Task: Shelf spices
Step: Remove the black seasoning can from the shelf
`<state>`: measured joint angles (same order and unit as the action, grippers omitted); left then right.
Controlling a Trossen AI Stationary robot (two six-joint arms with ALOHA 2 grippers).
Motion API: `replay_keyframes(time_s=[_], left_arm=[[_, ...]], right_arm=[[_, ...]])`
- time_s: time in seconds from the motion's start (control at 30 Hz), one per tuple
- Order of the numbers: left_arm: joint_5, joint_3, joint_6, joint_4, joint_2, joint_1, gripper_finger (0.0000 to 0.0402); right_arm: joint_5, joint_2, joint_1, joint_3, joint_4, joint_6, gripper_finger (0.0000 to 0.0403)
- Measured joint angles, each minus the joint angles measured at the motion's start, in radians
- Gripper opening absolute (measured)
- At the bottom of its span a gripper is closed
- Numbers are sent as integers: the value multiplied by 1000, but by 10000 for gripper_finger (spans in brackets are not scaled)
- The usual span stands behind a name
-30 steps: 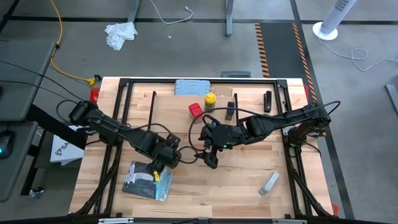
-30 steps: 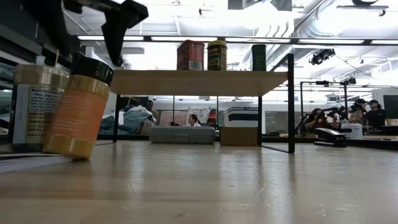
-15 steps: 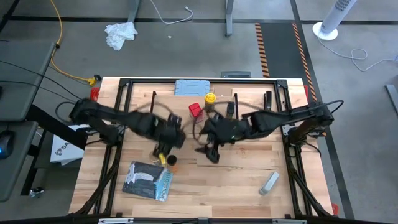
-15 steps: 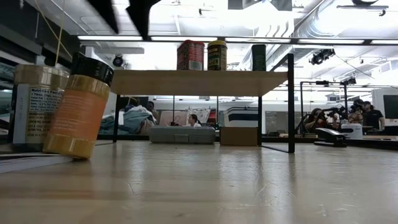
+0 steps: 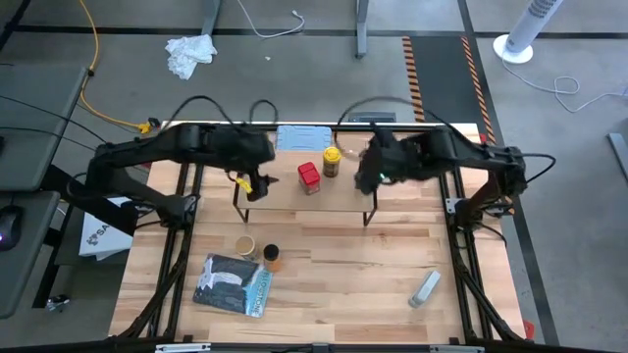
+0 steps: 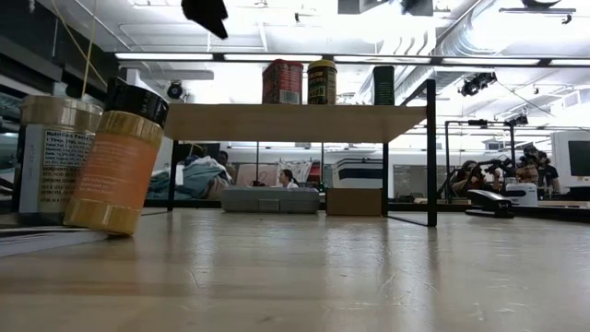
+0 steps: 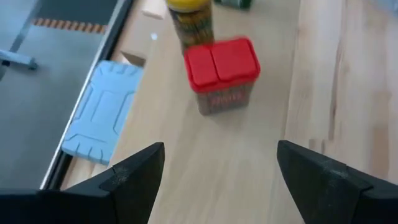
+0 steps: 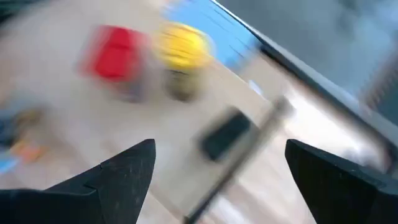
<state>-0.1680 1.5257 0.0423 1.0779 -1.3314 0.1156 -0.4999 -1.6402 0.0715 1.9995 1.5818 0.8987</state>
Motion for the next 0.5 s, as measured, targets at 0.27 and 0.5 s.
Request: replay_keyframes(time_s=[0.27, 0.5], left_arm=[[-48, -62, 70, -66, 113, 8, 307], [-62, -77, 88, -76, 128, 1, 307]], right_arm=[[110, -59, -111, -37, -58, 165, 355], [114, -152, -123, -37, -29, 273, 355]])
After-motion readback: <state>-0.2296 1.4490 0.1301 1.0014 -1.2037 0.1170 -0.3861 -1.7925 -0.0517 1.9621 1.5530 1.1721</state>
